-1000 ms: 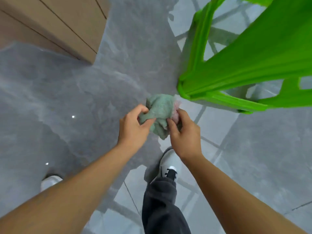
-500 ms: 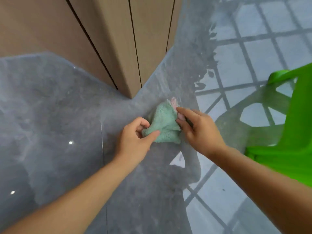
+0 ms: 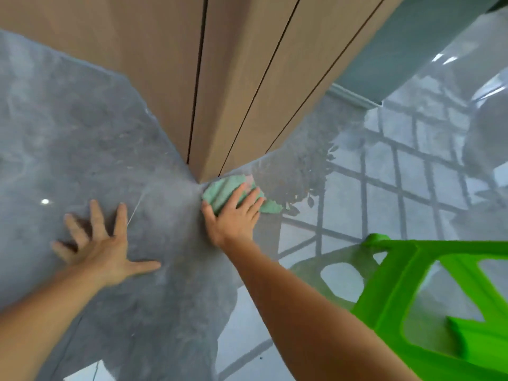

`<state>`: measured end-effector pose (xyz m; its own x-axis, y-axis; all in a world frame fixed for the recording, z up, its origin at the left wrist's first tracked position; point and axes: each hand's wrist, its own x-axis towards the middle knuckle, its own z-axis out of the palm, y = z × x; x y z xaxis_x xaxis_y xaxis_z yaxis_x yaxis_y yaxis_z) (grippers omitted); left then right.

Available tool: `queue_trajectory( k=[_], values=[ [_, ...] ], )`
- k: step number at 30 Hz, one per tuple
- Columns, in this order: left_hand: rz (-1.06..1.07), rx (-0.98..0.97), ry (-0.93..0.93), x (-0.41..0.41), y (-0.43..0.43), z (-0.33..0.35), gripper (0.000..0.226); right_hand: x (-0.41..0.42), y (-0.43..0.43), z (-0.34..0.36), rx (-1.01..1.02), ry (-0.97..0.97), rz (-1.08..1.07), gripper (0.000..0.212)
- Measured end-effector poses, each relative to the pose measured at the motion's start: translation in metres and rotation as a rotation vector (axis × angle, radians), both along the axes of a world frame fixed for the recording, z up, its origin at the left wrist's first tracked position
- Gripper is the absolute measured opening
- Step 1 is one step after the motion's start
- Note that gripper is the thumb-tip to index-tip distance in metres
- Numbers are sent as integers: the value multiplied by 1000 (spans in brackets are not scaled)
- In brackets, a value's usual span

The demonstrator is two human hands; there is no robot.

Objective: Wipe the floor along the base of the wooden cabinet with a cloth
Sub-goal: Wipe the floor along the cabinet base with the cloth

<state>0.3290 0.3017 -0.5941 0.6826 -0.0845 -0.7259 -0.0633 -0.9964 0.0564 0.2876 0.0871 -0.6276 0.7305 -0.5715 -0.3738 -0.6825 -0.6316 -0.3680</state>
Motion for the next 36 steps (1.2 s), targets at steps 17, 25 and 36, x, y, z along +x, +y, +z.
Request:
queue_trajectory(
  k=[17,25,36],
  values=[
    [6,54,161,-22,-17,3,156,37,-57,1,-95,219,159,101],
    [-12,60,167,-19,-18,-5,161,-14,26,3,-134,-31,800,74],
    [-13,61,189,-26,-14,-5,158,23,-199,29,-61,-176,70,16]
  ],
)
